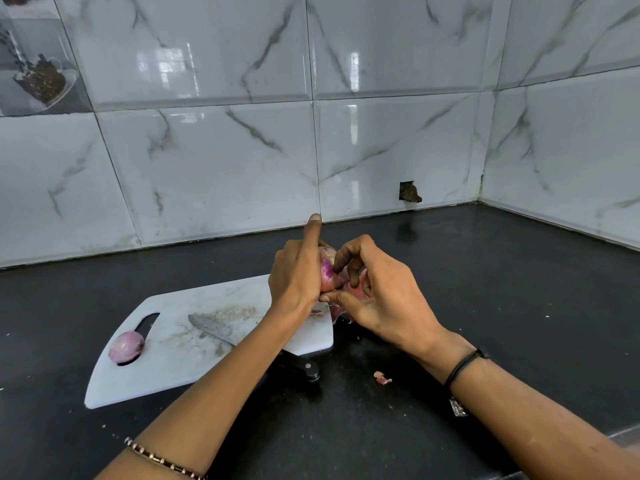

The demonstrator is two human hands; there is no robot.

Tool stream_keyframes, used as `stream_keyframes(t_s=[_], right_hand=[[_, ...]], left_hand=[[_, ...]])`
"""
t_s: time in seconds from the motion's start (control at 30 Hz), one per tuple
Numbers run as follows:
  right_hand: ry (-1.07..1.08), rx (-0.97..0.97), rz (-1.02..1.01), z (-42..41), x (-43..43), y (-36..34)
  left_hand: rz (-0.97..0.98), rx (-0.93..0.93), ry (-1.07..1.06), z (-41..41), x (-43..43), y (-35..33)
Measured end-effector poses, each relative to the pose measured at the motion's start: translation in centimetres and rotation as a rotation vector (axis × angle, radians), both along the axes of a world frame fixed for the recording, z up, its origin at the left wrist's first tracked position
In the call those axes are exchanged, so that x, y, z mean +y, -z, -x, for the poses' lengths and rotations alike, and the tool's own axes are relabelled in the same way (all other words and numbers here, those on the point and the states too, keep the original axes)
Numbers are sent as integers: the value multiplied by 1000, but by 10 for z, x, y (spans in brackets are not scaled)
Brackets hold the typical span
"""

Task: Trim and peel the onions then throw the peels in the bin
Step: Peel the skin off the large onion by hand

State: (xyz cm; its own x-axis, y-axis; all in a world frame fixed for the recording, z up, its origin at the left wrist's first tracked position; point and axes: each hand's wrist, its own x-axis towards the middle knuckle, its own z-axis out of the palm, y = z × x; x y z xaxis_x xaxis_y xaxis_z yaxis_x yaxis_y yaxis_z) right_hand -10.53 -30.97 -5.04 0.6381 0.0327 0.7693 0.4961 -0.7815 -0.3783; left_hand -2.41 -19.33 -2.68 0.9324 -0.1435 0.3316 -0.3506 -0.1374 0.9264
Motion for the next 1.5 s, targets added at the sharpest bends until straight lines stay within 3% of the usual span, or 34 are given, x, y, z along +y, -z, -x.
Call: stream_keyframes(t_s=[0.8, 1.23, 1.5], right_hand=[[-38, 67, -156, -2, 2, -3], [-5, 47, -45, 1, 4, -1], [-8, 5, -88, 1, 2, -4]], left_hand=[[84, 72, 81, -4, 2, -1], [20, 51, 81, -7, 1, 0], [65, 126, 112, -10, 3, 0]])
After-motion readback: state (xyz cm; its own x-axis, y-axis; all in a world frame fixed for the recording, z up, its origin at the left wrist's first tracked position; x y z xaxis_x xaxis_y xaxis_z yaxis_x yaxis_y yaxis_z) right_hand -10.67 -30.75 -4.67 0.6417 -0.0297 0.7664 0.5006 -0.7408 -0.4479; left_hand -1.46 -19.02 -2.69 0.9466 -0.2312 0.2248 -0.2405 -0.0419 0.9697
